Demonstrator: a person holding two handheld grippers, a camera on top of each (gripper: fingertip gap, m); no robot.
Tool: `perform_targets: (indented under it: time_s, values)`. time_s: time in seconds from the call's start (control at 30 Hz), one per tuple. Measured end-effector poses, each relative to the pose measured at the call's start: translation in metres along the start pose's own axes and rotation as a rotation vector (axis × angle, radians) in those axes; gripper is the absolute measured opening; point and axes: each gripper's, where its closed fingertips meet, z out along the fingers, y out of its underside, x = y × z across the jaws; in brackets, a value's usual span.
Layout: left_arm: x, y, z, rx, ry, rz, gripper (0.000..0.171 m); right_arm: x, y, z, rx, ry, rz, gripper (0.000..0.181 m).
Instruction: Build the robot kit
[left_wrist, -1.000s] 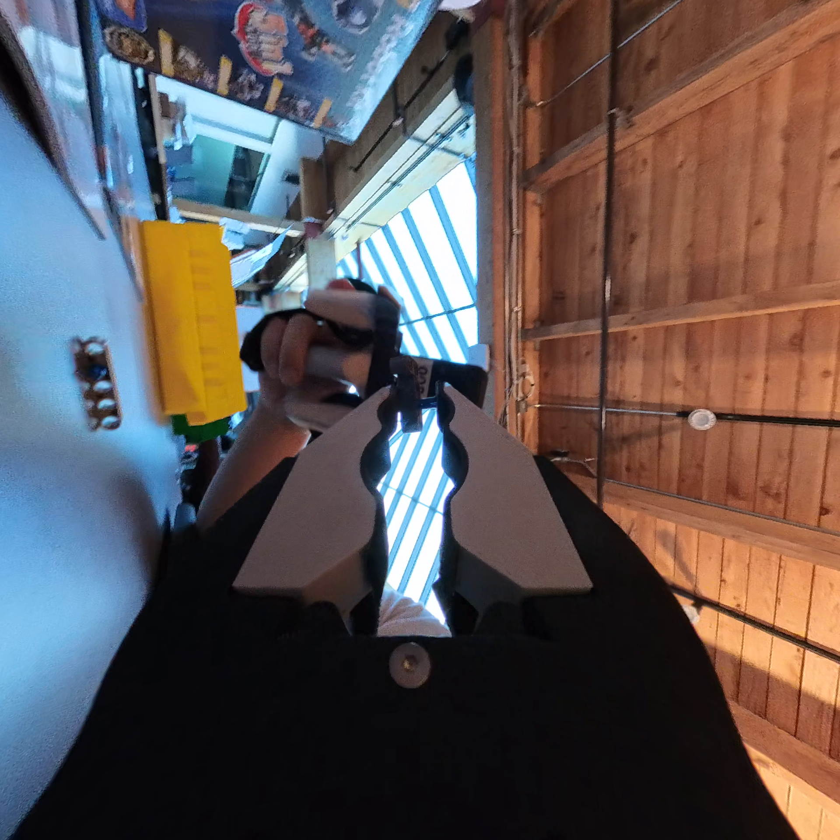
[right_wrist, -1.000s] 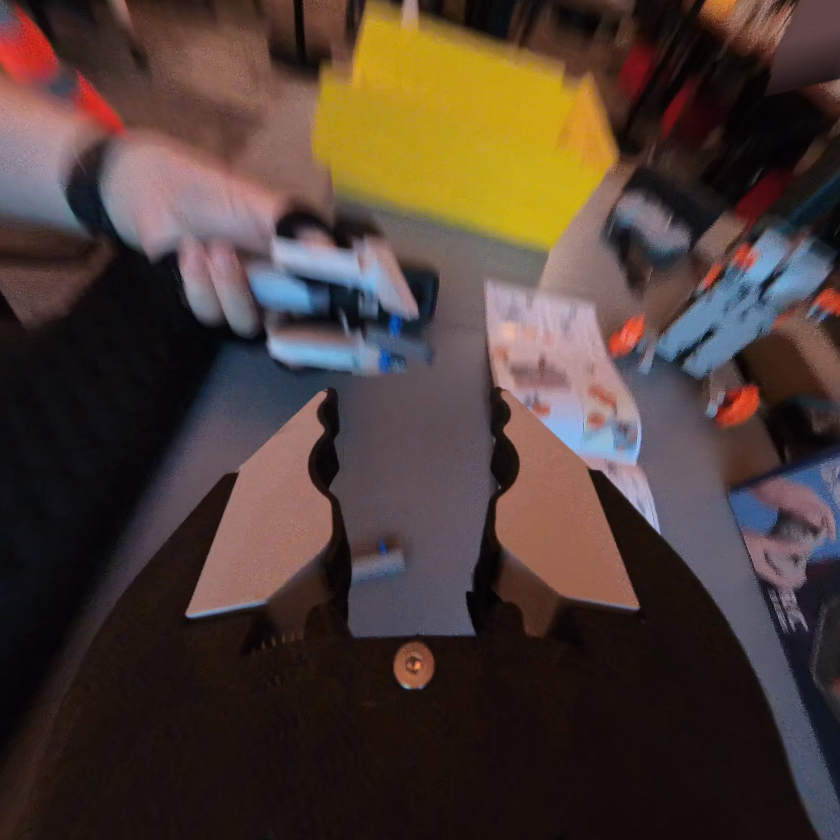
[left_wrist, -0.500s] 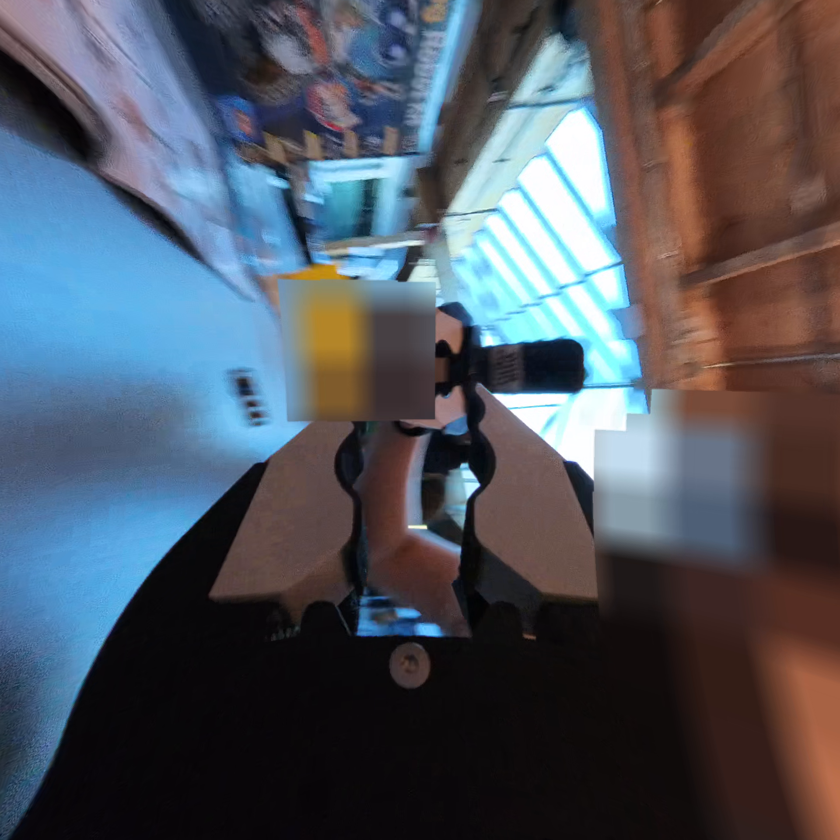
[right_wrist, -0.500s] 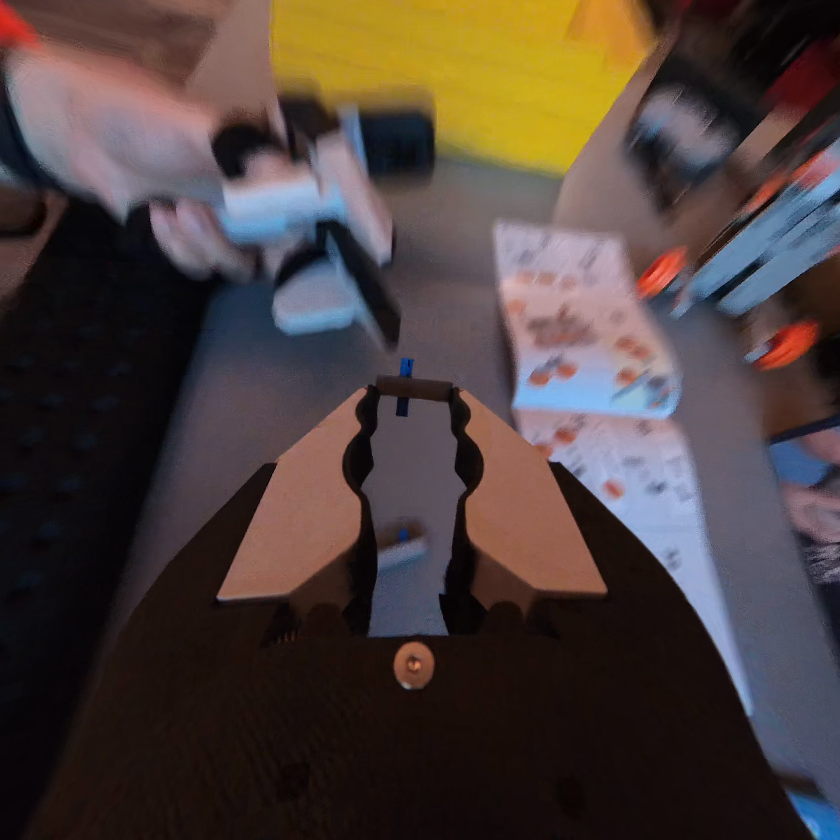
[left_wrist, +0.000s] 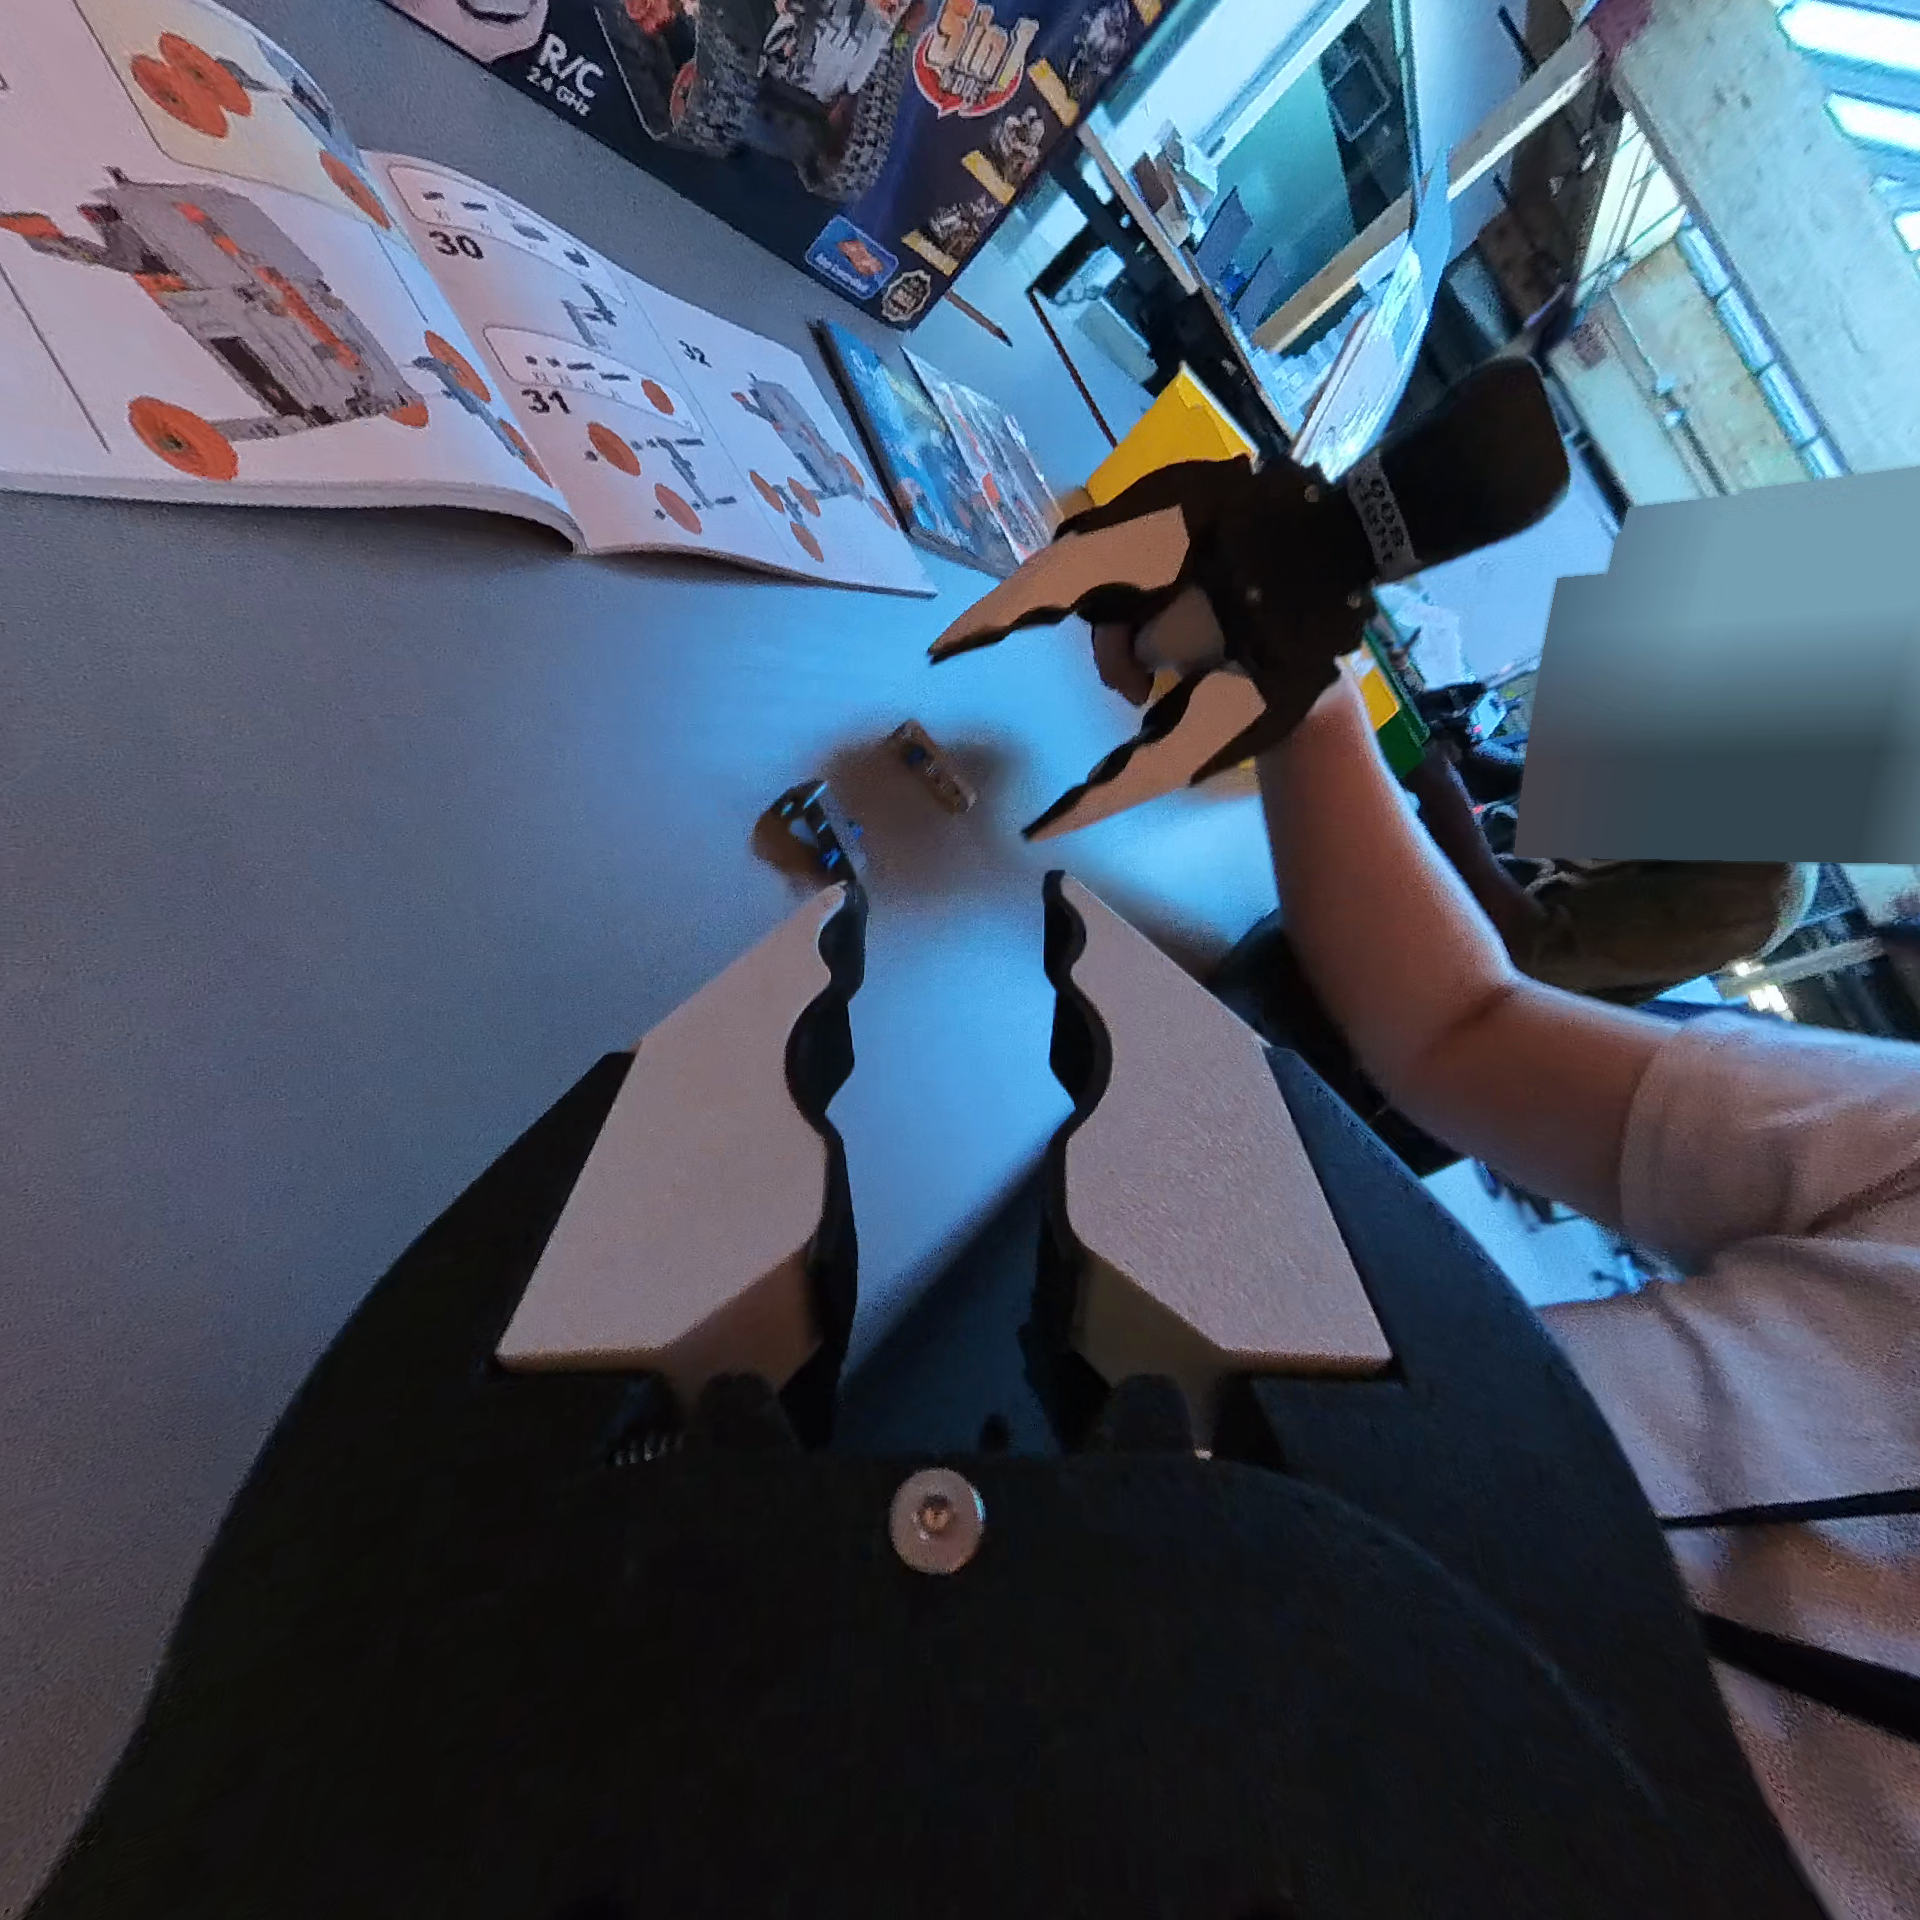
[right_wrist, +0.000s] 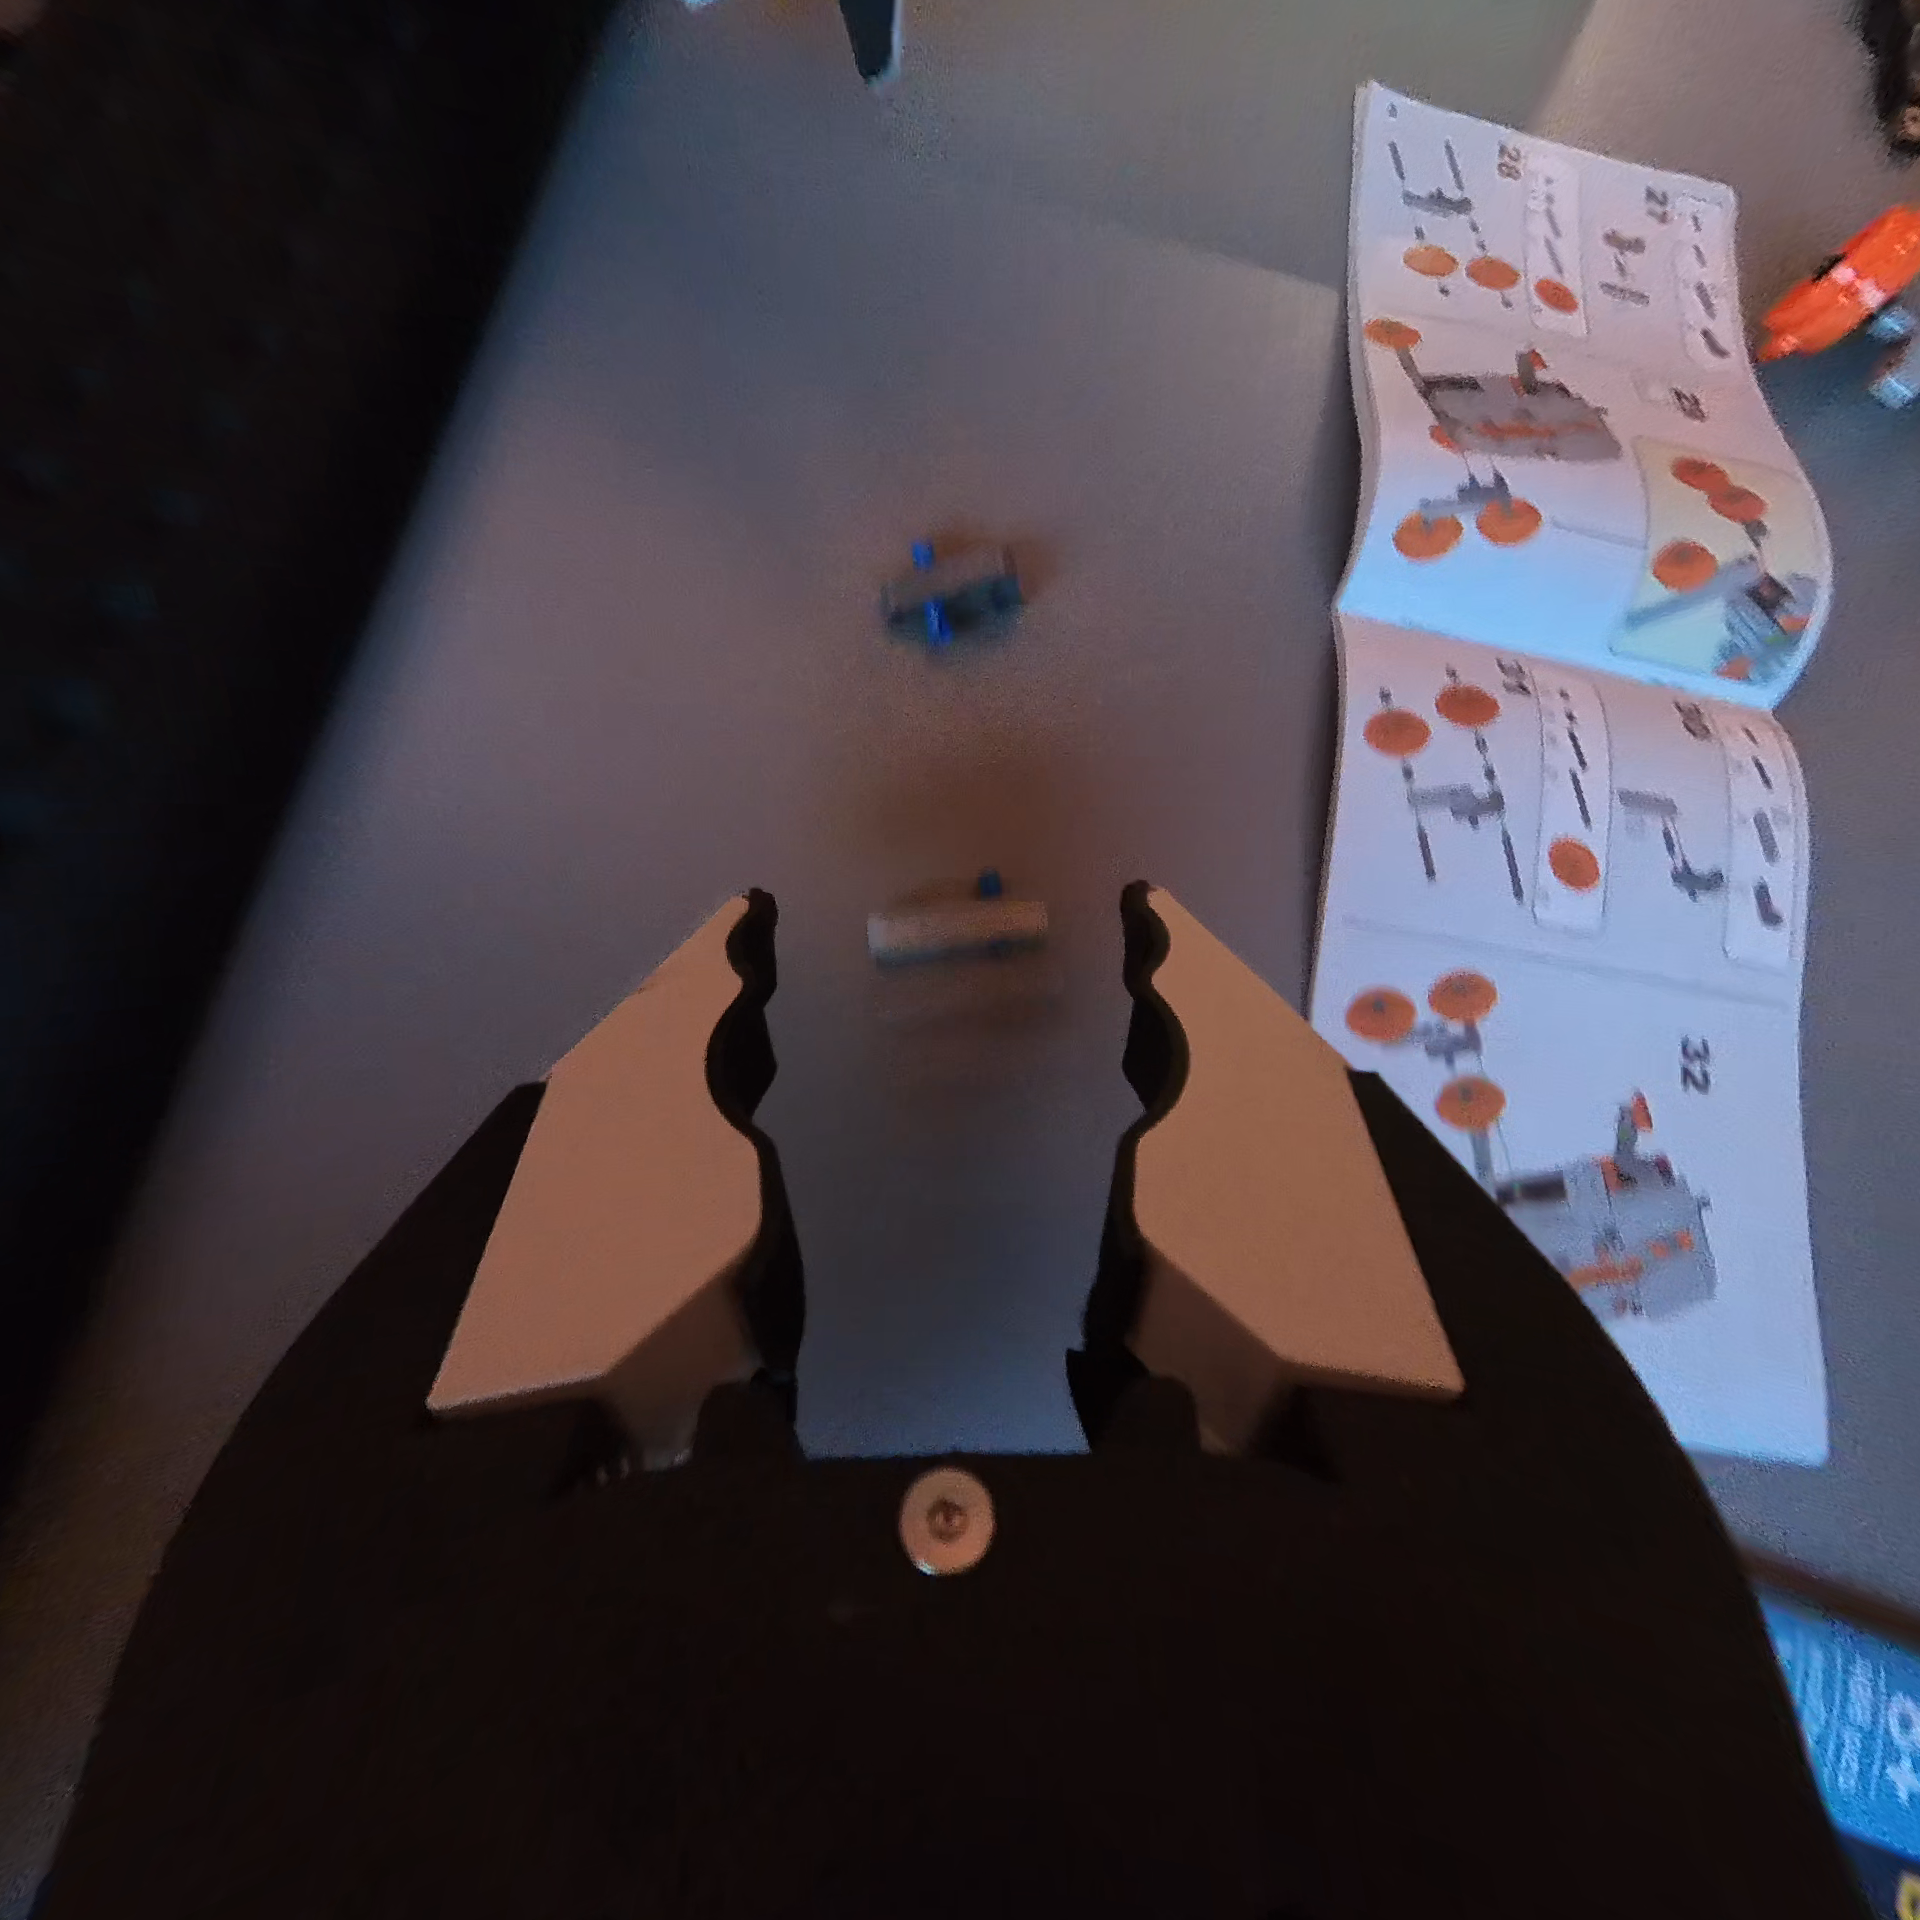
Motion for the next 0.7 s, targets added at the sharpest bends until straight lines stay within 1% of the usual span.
perform_targets:
  time_s: [0.07, 0.13, 0.17, 0.27, 0.3, 0.33, 0.4, 0.47, 0.53, 0.57, 0.63, 0.7]
  values:
    - [-0.002, 0.009, -0.004, -0.022, -0.017, 0.027, 0.032, 0.002, 0.013, -0.006, 0.029, 0.005, 0.011, 0.066]
    - [0.002, 0.012, -0.003, -0.041, -0.005, 0.040, 0.032, 0.006, 0.011, -0.003, 0.085, -0.008, 0.043, 0.064]
    - [0.004, 0.012, -0.002, -0.044, 0.004, 0.048, 0.031, 0.007, 0.009, 0.000, 0.091, -0.017, 0.043, 0.063]
    - [0.010, 0.007, 0.004, -0.040, 0.021, 0.061, 0.030, 0.006, 0.013, 0.015, 0.028, -0.051, 0.024, 0.064]
    - [0.010, 0.005, 0.007, -0.034, 0.021, 0.063, 0.029, 0.004, 0.010, 0.017, 0.045, -0.073, 0.039, 0.040]
    - [0.010, 0.004, 0.011, -0.035, 0.025, 0.060, 0.028, 0.003, 0.010, 0.018, 0.043, -0.089, 0.051, 0.038]
    - [0.011, 0.006, 0.019, -0.048, 0.042, 0.036, 0.026, 0.005, 0.009, 0.016, 0.030, -0.049, 0.035, 0.038]
    - [0.017, 0.004, 0.030, -0.039, 0.065, 0.026, 0.025, -0.001, -0.008, 0.009, 0.090, 0.031, -0.056, 0.038]
    - [0.025, 0.001, 0.044, -0.031, 0.083, 0.043, 0.025, -0.012, -0.033, -0.002, 0.146, 0.098, -0.152, 0.038]
    - [0.031, 0.001, 0.051, -0.034, 0.100, 0.053, 0.026, -0.010, -0.045, -0.007, 0.162, 0.159, -0.192, 0.038]
    - [0.038, -0.005, 0.062, -0.023, 0.110, 0.074, 0.024, -0.017, -0.066, -0.013, 0.204, 0.188, -0.242, 0.038]
    - [0.039, -0.008, 0.070, -0.024, 0.106, 0.091, 0.024, -0.019, -0.080, -0.016, 0.237, 0.229, -0.270, 0.038]
